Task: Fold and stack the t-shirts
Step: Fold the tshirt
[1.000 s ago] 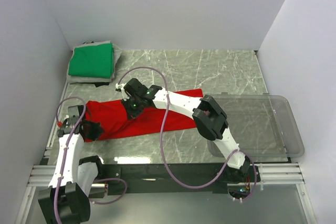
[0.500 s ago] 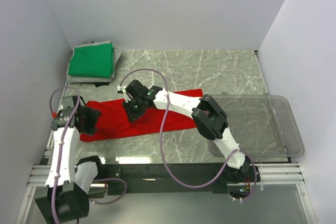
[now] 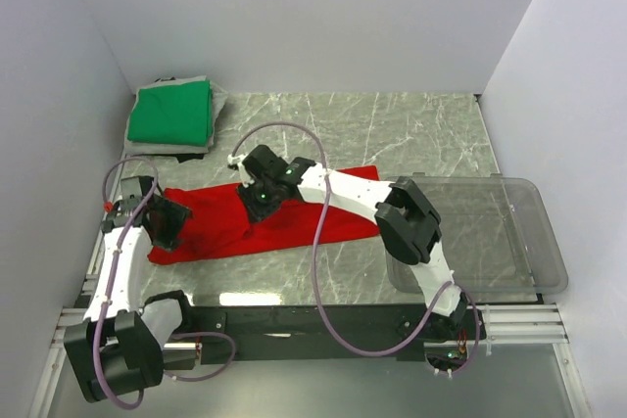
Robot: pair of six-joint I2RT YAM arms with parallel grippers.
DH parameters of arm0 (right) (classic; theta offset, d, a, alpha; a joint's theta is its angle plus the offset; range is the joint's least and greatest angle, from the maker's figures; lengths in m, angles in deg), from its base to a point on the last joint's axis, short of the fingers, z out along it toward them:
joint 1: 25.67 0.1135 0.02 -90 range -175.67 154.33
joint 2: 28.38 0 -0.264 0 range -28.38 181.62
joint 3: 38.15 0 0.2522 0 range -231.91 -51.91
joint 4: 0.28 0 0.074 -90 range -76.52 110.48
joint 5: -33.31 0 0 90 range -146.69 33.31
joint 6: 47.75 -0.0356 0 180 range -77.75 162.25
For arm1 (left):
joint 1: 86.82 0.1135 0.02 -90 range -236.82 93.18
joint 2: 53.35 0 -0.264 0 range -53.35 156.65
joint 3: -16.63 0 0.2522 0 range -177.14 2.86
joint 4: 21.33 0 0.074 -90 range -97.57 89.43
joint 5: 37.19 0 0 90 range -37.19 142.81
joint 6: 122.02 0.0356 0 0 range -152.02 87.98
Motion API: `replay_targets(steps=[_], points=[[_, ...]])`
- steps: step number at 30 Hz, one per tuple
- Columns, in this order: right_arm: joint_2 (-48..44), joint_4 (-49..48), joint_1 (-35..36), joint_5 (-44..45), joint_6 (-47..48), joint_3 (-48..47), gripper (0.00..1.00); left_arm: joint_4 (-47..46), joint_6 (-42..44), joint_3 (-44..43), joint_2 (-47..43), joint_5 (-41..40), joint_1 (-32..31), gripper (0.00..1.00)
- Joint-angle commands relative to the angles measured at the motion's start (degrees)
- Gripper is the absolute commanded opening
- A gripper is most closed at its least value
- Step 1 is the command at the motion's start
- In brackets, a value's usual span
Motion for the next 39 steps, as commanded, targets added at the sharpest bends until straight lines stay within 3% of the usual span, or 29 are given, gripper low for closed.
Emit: replay_targets(steps=[1,11,19,30,39], points=[[-4.09,0.46,-3.74,1.52,-1.45,0.8,0.35,-5.57,2.43,-0.39,1.2,0.48,0.3,0.66],[-14.02,-3.23,-15.96,2.66,-5.85,13.62,0.35,-13.31,2.88,-7.07,13.33,4.35,3.99,0.65],[-15.87,-2.18,-17.29,4.67,-4.97,15.66,0.35,-20.51,2.08,-7.33,20.1,4.18,4.78,0.64],[-12.53,-0.24,-18.7,7.49,-4.7,13.9,0.35,-20.87,7.27,-19.54,32.58,-0.04,8.92,0.48],[-10.69,-0.95,-22.21,6.35,-6.2,15.31,0.35,-24.03,6.04,-20.43,40.05,1.89,8.92,0.38]])
